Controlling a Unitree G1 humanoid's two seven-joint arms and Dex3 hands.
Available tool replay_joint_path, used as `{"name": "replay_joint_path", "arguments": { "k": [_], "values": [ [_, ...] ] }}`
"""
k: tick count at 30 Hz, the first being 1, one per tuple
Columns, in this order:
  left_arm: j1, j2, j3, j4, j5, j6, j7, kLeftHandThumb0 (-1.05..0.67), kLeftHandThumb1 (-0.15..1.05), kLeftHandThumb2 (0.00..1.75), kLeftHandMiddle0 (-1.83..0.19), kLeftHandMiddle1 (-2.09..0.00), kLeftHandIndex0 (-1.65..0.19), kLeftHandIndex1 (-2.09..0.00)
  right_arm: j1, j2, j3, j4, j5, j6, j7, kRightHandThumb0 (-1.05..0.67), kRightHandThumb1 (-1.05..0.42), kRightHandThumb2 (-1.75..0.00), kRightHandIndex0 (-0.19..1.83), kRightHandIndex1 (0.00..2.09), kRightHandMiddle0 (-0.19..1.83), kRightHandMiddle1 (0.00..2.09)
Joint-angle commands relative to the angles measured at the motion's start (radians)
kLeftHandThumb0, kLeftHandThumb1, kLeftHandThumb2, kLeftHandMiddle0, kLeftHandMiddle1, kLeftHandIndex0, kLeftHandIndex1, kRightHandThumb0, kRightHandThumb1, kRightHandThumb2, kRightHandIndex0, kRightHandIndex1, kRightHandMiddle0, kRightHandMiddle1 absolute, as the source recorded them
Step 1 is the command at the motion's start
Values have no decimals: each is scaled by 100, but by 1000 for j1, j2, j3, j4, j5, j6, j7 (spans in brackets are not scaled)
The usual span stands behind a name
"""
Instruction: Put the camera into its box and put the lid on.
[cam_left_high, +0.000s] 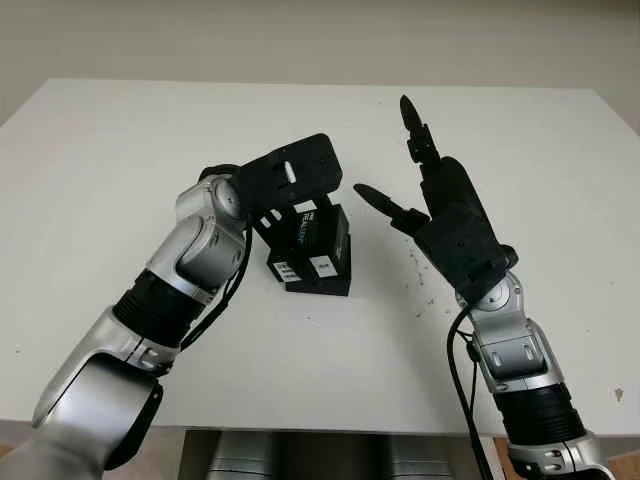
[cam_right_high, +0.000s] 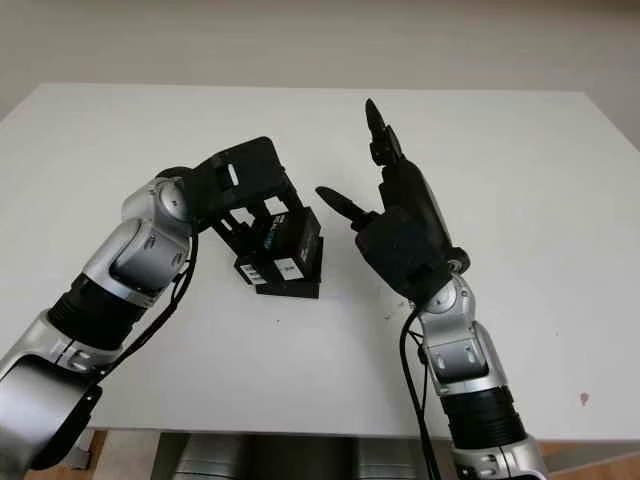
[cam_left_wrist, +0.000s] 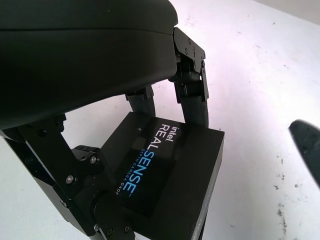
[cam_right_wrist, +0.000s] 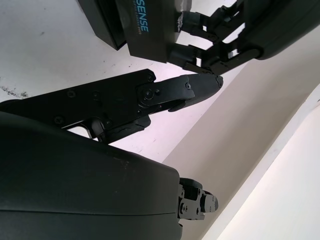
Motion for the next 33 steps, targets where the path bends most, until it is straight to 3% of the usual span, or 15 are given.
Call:
{"name": "replay_joint_path", "arguments": {
  "k": [1, 5, 10, 11, 12, 14, 15, 17, 22, 24, 26, 33],
  "values": [
    [-35, -22, -21, 10, 9, 6, -5, -27, 91, 5, -6, -158, -28, -150, -20, 0, -6, 1, 5, 6, 4, -62, -105, -17, -6, 6, 0, 6],
    [-56, -62, -25, 33, 9, 64, -12, -24, 91, 5, -16, -161, -26, -158, -22, 0, -8, 14, 9, -8, -1, -62, -105, -17, -6, 6, 0, 6],
    [-61, -93, -7, 53, -18, 82, -7, -18, 93, 6, -33, -168, -3, -164, -21, 2, -7, 17, 4, -18, -13, -61, -105, -17, -6, 6, 1, 6],
    [-62, -97, -6, 57, -22, 86, -7, -17, 93, 6, -29, -168, 4, -159, -21, 2, -7, 19, 3, -23, -17, -61, -105, -17, -6, 6, 1, 6],
    [-63, -102, -2, 59, -28, 95, -6, -17, 93, 6, -23, -168, 12, -140, -21, 1, -5, 20, 0, -23, -20, -61, -105, -17, -5, 6, 1, 6],
    [-67, -111, 1, 60, -36, 123, -6, -16, 94, 6, -18, -165, 13, -84, -20, 3, -6, 15, 0, -15, -21, -62, -105, -17, -5, 6, 1, 6],
    [-70, -115, 0, 60, -38, 135, -5, -16, 95, 6, -17, -163, 10, -76, -19, 5, -7, 13, 2, -12, -21, -62, -105, -17, -5, 6, 2, 6],
    [-73, -120, -7, 62, -37, 154, 0, -17, 95, 5, -18, -158, 12, -86, -15, 9, -10, 7, 11, -8, -17, -61, -105, -17, -6, 6, 1, 6],
    [-70, -129, -14, 64, -38, 161, 24, -17, 95, 5, -19, -154, 16, -81, -4, 17, -11, 5, 12, -4, -24, -60, -105, -17, -7, 5, 0, 5],
    [-71, -128, -25, 68, -36, 157, 25, -19, 95, 5, -23, -154, 12, -137, -2, 21, -11, 4, 10, 0, -29, -58, -105, -16, -6, 5, 0, 5],
    [-73, -126, -40, 72, -30, 155, 25, -20, 95, 5, -27, -156, 2, -164, -1, 26, -15, 6, 12, -4, -40, -53, -105, -19, -6, 5, 0, 5],
    [-82, -105, -100, 61, -2, 128, -13, -23, 95, 5, -36, -163, -20, -161, -1, 32, -19, 15, 10, -13, -66, -46, -105, -24, -4, 6, 2, 6]
  ]
}}
